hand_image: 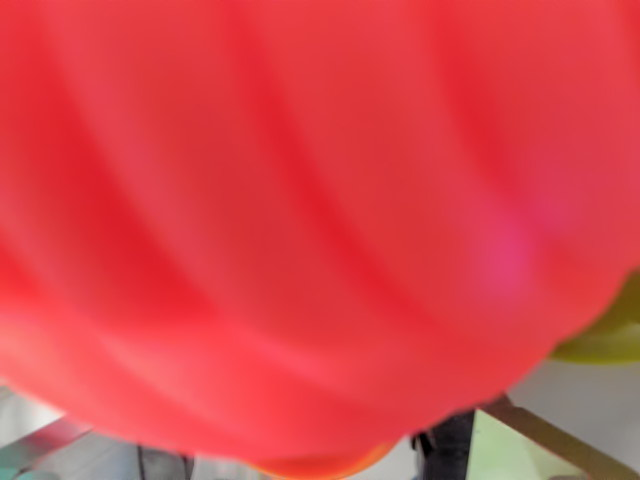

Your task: Pick an object from the bin

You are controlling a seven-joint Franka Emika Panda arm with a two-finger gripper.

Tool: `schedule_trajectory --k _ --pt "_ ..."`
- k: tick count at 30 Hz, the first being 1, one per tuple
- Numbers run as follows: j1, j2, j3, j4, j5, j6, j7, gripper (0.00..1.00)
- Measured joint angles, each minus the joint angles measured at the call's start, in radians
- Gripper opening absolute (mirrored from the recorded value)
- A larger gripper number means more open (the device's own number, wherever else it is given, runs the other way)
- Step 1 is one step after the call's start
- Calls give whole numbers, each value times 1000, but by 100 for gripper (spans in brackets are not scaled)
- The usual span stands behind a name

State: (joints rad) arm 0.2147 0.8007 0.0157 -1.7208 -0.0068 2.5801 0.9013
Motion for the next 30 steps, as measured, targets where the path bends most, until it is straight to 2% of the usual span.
schedule_trajectory --k 15,30 --pt "0 -7 0 -3 0 -4 0 0" --pt "0 -101 0 -35 0 -74 0 0"
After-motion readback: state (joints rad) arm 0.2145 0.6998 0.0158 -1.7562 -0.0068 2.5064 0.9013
